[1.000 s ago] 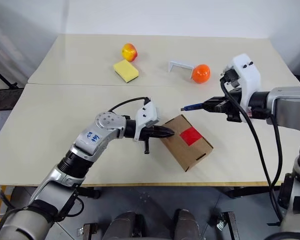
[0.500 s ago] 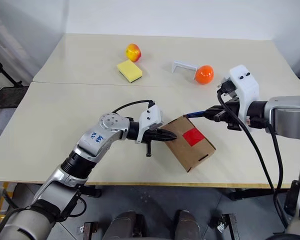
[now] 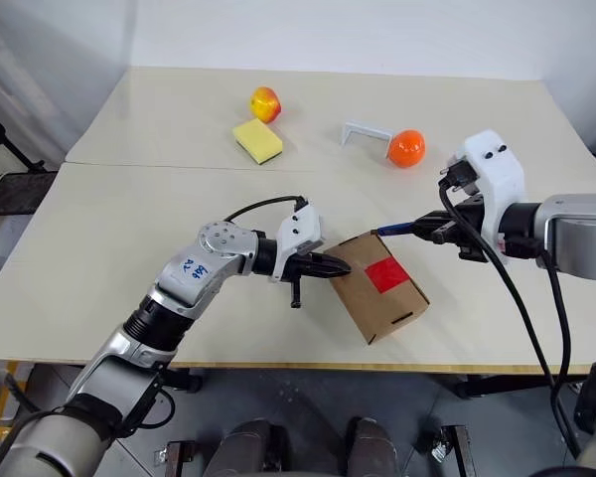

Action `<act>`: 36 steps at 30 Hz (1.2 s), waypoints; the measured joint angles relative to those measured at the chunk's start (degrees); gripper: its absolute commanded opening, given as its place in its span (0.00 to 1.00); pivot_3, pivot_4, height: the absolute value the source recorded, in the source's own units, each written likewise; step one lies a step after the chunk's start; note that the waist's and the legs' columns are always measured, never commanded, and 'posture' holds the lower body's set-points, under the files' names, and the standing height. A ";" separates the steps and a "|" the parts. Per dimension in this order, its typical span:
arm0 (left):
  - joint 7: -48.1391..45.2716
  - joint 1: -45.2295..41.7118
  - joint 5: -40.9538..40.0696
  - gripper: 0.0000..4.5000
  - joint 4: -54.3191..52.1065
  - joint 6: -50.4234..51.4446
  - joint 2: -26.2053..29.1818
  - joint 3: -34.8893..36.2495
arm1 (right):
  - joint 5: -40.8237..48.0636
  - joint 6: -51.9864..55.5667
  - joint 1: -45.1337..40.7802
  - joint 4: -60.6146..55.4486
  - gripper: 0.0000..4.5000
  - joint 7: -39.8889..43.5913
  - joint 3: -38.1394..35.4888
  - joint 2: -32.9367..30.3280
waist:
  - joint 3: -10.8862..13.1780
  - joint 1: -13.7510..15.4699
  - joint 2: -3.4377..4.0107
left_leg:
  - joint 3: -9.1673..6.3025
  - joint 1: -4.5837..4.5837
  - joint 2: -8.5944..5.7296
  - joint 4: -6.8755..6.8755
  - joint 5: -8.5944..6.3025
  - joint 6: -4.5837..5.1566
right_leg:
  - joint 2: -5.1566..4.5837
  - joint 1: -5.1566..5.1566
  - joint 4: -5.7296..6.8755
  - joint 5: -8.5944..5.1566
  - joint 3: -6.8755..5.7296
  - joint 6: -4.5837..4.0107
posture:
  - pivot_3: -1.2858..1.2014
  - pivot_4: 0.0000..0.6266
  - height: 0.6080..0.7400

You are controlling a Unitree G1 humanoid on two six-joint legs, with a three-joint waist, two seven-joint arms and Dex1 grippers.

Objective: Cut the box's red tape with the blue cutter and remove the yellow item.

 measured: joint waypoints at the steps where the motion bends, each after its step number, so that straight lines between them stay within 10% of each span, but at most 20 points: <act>1: -0.01 -0.02 0.12 0.00 0.02 -0.02 -0.02 0.00 | 0.42 0.00 -0.09 0.02 0.04 -0.22 -0.02 0.00 | 0.00 0.00 0.00 | 0.00 -0.01 0.00 0.00 0.00 0.00 | 0.00 0.00 0.00 0.00 0.00 0.00 | 0.52 0.24 1.00; 36: 2.19 -3.00 4.14 0.00 2.00 3.34 -2.77 -0.51 | 4.27 0.00 2.10 1.04 0.04 -3.09 1.92 -3.86 | 0.00 0.05 0.00 | -0.10 -0.05 0.21 0.15 0.00 0.01 | 0.00 0.07 -0.01 0.00 -0.07 0.00 | 0.52 0.24 1.00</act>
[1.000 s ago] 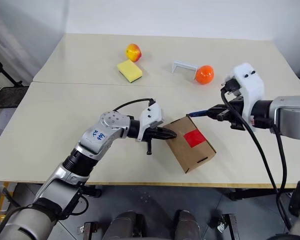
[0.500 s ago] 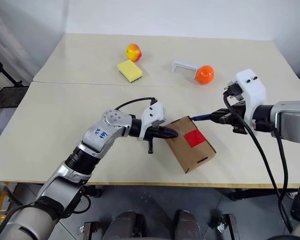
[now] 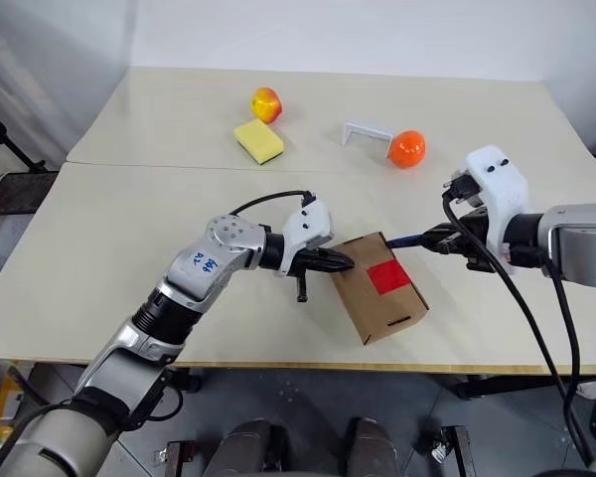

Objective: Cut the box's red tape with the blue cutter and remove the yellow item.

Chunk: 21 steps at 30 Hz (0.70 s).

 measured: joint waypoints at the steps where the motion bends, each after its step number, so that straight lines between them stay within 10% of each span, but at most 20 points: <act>1: 0.27 -0.28 0.23 0.00 0.01 0.67 -0.30 -0.10 | 0.17 0.00 -0.31 0.08 0.04 -0.27 0.28 0.00 | 0.00 0.00 0.00 | 0.01 -0.01 0.01 0.02 0.00 0.00 | 0.00 0.00 0.00 0.00 0.00 0.00 | 0.52 0.24 1.00; 21: -1.47 -12.64 7.93 0.00 1.60 13.34 -1.88 -10.92 | 8.80 -0.70 -4.60 1.89 0.04 -3.69 9.08 -8.01 | -0.06 0.09 -0.04 | -0.11 0.01 0.10 0.15 -0.02 0.03 | 0.00 0.15 -0.01 0.00 -0.05 -0.01 | 0.52 0.24 1.00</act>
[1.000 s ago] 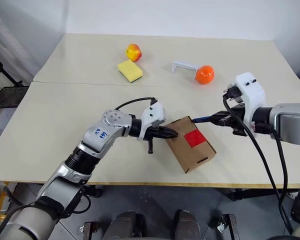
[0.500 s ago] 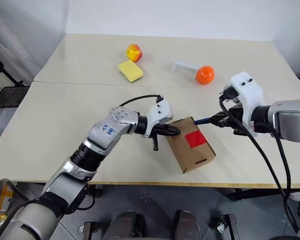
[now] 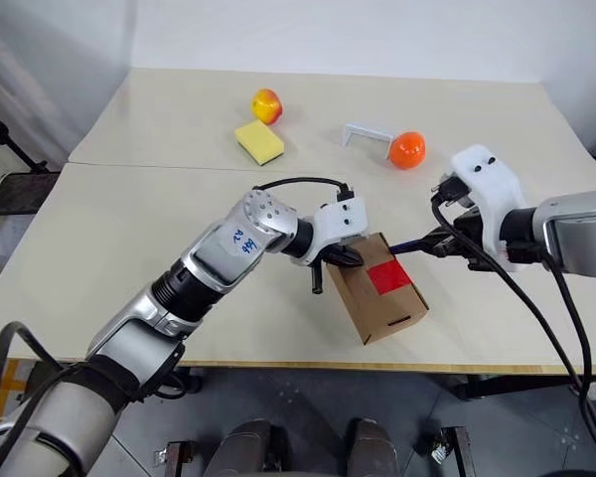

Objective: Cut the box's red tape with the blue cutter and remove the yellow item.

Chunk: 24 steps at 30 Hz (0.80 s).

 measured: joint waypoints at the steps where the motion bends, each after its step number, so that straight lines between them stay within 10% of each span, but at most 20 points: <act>1: 0.06 -0.15 0.19 0.00 0.04 0.49 -0.23 -0.08 | 1.47 -0.09 0.00 0.11 0.04 -0.80 0.40 -0.84 | -0.02 0.02 -0.02 | -0.01 0.01 0.00 0.00 0.00 0.01 | -0.01 0.02 0.00 0.00 0.00 0.00 | 0.52 0.24 1.00; 24: 1.33 -0.65 4.03 0.00 0.78 2.62 -3.67 -1.17 | 29.92 -16.64 5.58 -4.31 0.04 -17.49 15.29 -23.08 | -0.09 0.66 -0.08 | -0.65 0.26 0.02 0.08 -0.06 0.09 | -0.06 0.90 -0.60 0.00 -0.25 -0.01 | 0.52 0.24 1.00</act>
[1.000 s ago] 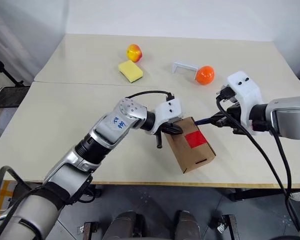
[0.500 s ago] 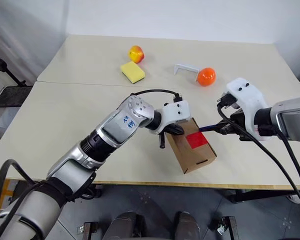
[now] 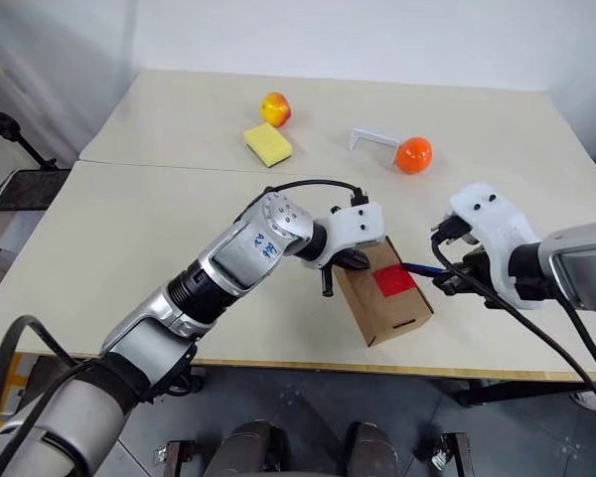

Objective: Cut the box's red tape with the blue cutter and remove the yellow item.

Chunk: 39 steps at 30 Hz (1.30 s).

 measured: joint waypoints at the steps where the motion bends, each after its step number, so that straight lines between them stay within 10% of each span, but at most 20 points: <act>1: 0.00 0.00 0.10 0.00 0.05 0.00 -0.15 0.00 | 0.00 -0.18 0.96 -0.49 0.04 0.48 -0.01 -0.96 | 0.00 0.11 0.00 | -0.01 -0.01 0.00 0.00 0.00 0.00 | 0.00 0.00 -0.01 0.00 0.01 0.00 | 0.52 0.24 1.00; 24: 0.74 -0.14 0.35 0.00 1.85 -0.19 -1.98 0.08 | -4.08 5.39 17.04 -4.13 0.04 19.61 -14.02 -15.56 | -0.08 0.56 0.05 | -0.43 -0.02 0.02 0.04 -0.02 0.04 | -0.21 0.36 -0.63 0.03 0.10 -0.08 | 0.52 0.24 1.00; 39: 1.64 0.07 -0.72 0.00 6.89 -3.74 -4.20 4.72 | -30.40 12.40 27.61 3.55 0.04 29.56 -51.54 12.18 | -0.10 0.63 0.15 | -0.77 -0.06 -0.09 0.13 0.03 0.11 | 0.04 0.74 -0.68 0.19 0.03 0.04 | 0.52 0.24 1.00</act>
